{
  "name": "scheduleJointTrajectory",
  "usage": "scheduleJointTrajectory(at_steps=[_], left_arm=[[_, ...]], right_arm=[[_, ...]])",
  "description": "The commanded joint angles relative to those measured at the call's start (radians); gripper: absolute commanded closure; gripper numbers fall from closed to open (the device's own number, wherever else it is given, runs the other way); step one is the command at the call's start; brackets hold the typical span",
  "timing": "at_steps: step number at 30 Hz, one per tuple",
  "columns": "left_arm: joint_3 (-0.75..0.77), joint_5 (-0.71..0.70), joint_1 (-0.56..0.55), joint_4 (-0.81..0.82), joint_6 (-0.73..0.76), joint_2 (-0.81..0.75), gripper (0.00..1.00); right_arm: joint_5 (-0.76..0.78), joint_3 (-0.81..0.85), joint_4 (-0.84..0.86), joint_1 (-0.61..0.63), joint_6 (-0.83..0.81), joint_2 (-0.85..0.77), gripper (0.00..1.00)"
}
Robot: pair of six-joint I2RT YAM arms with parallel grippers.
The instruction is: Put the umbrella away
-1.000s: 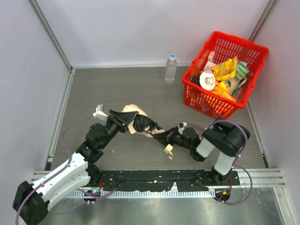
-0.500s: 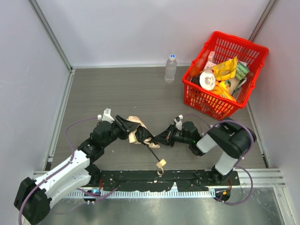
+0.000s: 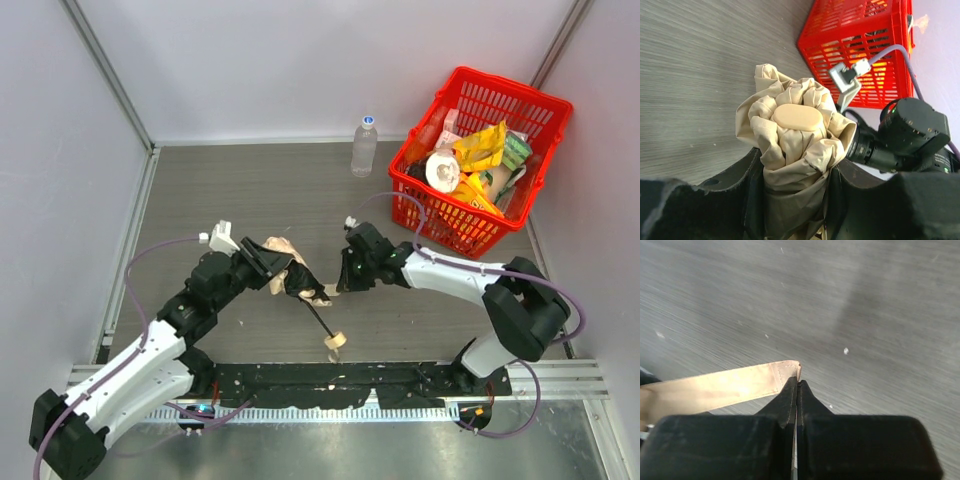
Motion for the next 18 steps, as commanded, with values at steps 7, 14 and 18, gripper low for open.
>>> scheduleJointTrajectory(at_steps=[7,14,18], left_arm=[[-0.021,-0.114,0.005,0.249,0.021,-0.135,1.00],[-0.020,-0.112,0.007,0.254,0.065,-0.143,1.00],[0.002,-0.144,0.005,0.144,0.090,-0.176,1.00]], right_arm=[[0.031,0.118,-0.203,0.204,-0.170,0.139,0.99],[-0.271,0.052,-0.039,0.198,-0.104,0.005,0.99],[-0.324,-0.026,-0.006,0.123,-0.105,-0.065,0.99]])
